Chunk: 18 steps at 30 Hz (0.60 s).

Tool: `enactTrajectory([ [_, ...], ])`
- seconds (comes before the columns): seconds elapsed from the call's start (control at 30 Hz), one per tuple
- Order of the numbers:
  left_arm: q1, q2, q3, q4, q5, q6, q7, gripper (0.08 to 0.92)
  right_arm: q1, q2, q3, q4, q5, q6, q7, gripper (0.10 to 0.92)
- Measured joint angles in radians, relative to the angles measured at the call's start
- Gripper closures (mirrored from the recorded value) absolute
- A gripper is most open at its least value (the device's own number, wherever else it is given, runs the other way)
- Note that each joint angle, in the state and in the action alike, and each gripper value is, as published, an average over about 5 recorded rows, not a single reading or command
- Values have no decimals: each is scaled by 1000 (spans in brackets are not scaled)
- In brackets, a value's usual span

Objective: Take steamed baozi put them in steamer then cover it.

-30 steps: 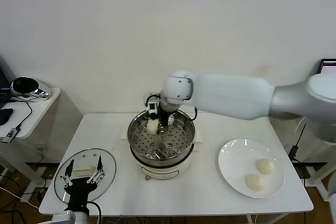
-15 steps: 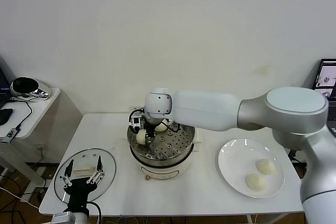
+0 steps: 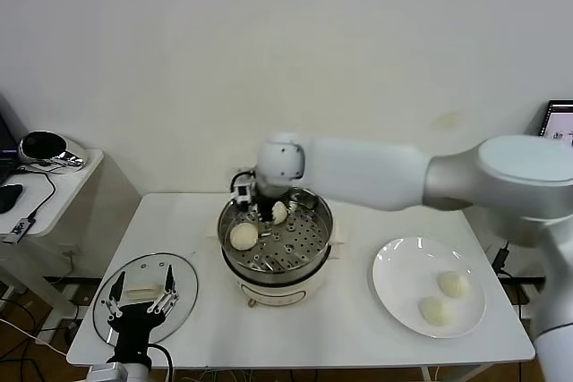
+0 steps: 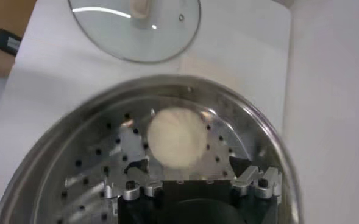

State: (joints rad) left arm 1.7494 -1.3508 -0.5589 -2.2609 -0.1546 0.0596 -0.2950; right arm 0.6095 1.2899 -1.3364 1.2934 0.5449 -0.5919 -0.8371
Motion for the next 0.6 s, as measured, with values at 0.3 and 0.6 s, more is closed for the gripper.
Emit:
enactTrajectory([
  [0.3, 2, 9, 10, 0, 10, 3, 1, 177, 137, -300, -52, 192, -107, 128, -156, 203],
  [0.6, 6, 2, 26, 4, 31, 5, 1, 177, 146, -637, -105, 375, -266, 233, -218, 203],
])
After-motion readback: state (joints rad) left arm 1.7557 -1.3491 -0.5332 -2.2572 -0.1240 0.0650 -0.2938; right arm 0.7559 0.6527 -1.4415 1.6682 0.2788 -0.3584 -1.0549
